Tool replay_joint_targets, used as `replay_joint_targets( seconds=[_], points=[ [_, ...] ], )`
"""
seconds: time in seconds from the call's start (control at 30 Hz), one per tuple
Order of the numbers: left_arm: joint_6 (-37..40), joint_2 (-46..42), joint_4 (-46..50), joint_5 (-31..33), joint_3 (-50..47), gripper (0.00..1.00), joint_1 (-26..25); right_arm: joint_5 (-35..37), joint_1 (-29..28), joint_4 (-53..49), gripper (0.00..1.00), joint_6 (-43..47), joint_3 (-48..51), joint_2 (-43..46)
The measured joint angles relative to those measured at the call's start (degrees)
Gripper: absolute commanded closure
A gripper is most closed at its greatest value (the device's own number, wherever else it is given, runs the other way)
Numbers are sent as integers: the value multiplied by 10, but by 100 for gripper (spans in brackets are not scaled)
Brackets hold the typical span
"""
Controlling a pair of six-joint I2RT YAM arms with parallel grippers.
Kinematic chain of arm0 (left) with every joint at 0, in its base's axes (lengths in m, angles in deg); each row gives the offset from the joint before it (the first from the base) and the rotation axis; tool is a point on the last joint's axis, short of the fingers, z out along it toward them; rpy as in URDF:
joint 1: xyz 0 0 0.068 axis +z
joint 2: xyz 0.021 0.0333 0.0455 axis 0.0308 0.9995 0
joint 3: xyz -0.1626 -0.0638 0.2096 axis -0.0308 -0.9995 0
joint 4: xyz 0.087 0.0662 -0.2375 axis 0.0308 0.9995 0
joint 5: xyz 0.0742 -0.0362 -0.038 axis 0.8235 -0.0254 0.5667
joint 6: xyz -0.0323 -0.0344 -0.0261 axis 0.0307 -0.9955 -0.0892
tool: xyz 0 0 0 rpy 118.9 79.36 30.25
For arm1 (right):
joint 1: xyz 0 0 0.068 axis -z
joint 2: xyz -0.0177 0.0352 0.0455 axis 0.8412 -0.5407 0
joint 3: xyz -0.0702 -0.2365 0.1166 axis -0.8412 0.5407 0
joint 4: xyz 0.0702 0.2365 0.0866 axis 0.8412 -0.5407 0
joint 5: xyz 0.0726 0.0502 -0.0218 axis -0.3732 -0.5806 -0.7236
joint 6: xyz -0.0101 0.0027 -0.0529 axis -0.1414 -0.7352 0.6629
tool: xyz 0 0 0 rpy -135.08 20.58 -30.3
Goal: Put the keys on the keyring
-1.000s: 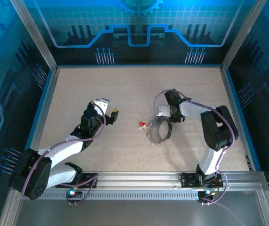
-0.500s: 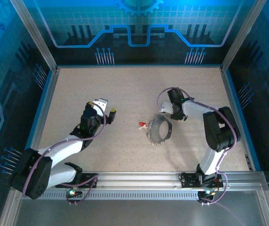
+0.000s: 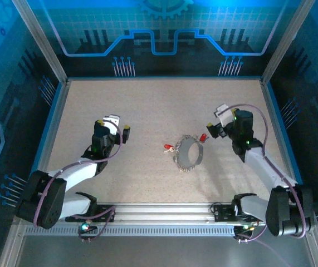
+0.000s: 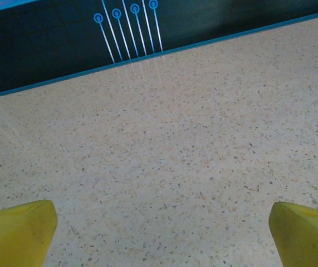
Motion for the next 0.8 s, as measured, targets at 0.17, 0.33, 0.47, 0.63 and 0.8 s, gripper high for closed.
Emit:
replay_joint_targets(
  seconds=[0.17, 0.33, 0.47, 0.63, 0.8],
  points=[
    [0, 31, -31, -29, -10, 1, 15, 13, 4, 119, 0, -80, 81, 0],
    [0, 61, -55, -53, -10, 1, 33, 35, 4, 208, 0, -122, 125, -29],
    [0, 82, -76, -72, -10, 1, 47, 53, 4, 235, 0, -138, 129, -28],
    [0, 107, -81, -74, -7, 1, 51, 72, 4, 266, 0, -156, 152, -27],
    [0, 107, -101, -74, -7, 1, 54, 72, 2, 297, 0, -169, 156, -88]
  ],
)
